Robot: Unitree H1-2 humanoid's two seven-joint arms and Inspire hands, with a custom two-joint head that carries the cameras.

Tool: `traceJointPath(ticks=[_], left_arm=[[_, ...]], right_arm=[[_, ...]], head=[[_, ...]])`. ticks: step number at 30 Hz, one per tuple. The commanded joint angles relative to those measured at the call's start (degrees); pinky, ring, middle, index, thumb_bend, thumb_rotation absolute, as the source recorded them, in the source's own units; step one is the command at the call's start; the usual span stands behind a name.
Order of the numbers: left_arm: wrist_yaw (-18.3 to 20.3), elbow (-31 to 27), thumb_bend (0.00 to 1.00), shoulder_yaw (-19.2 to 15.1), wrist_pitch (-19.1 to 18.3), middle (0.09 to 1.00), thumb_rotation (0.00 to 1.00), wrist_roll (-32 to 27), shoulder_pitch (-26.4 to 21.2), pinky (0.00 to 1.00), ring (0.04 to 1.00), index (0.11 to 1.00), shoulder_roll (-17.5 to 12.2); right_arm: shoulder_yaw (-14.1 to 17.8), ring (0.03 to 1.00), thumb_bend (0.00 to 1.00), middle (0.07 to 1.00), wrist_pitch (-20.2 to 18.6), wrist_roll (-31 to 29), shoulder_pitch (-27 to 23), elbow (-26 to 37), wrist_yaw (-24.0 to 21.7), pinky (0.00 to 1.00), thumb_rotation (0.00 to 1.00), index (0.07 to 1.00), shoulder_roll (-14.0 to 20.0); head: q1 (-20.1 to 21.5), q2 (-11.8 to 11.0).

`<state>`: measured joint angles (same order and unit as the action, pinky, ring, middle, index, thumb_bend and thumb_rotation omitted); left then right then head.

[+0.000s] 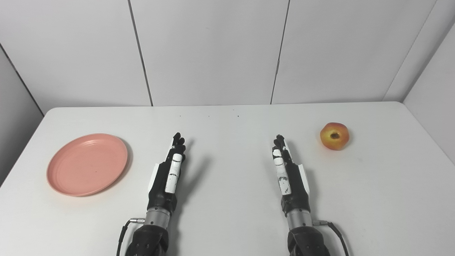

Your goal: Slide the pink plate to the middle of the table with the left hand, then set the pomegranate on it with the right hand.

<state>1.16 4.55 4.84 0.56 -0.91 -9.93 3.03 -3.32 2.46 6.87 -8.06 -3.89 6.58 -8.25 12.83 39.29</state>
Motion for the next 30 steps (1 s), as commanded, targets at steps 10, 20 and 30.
traceJointPath(ticks=[10, 20, 30], left_arm=[[0.4, -1.7, 0.68, 0.0, 0.3, 1.000, 1.00, 0.1, -1.6, 1.00, 1.000, 1.000, 0.2], [0.3, -1.5, 0.68, 0.0, 0.2, 1.000, 1.00, 0.5, -1.7, 1.00, 1.000, 1.000, 0.1], [0.4, -2.2, 0.68, 0.1, -0.5, 1.000, 1.00, 0.1, -1.4, 1.00, 1.000, 1.000, 0.2]], right_arm=[[-0.3, 0.961, 0.54, 0.965, 1.5, 0.7, -0.5, 0.0, 0.1, 0.98, 1.00, 0.969, 0.1], [-0.2, 0.964, 0.55, 0.966, 1.2, 0.5, -0.4, 0.1, 0.0, 0.98, 1.00, 0.969, 0.0], [-0.1, 0.965, 0.54, 0.965, 1.5, 0.2, -0.3, 0.1, 0.1, 0.99, 1.00, 0.967, -0.1]], head=[[0.0, -0.1], [0.0, -0.1], [0.0, 0.0]])
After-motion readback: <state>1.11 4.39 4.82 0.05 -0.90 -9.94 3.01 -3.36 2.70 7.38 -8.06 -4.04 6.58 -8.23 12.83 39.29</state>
